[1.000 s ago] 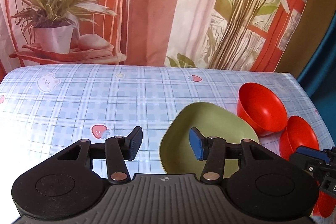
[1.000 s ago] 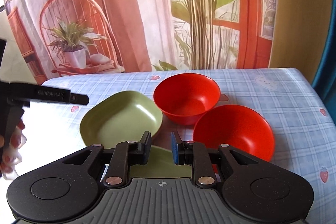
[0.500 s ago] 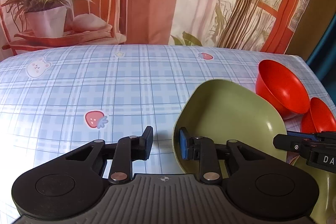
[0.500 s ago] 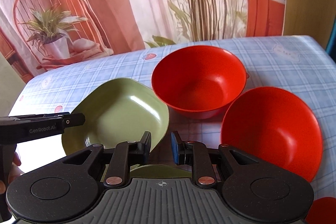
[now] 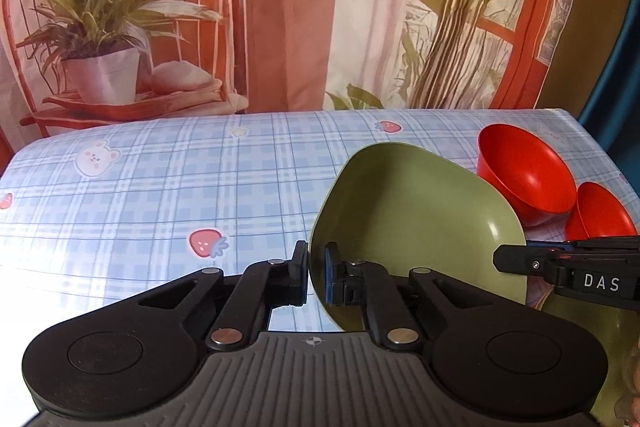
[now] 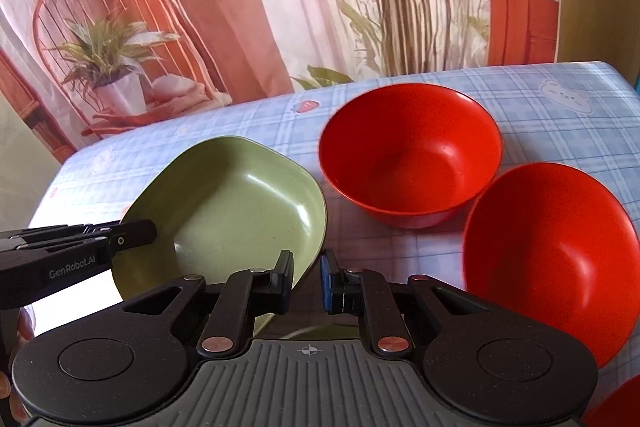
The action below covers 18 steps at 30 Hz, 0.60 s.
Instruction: Organize plates and bowls
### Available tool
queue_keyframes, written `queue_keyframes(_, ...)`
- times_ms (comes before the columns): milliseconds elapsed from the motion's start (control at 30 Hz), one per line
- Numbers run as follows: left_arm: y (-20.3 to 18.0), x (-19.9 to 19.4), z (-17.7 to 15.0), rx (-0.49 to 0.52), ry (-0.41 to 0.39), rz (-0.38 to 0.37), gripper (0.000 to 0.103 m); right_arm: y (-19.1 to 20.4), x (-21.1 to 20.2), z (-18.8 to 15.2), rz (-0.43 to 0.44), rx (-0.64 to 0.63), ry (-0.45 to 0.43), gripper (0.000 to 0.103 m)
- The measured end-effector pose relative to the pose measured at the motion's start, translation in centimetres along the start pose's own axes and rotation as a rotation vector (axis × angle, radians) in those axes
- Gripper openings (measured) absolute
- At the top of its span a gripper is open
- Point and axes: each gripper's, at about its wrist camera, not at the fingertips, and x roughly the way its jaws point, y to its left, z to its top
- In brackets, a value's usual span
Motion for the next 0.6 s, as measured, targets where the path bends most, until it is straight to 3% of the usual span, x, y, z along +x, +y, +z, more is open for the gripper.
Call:
queue_keyframes(300, -0.2, -4.4, 0.2, -0.012, -0.044, 0.038, 0.009, 1.8, -2.9, 0.6, 0.059, -0.024, -0.059, 0.012)
queue_keyframes(600, -2.5, -8.2, -1.4, 0.000, -0.067, 0.030, 0.009, 1.5, -7.4, -0.5, 0.063, -0.046, -0.116, 0.012)
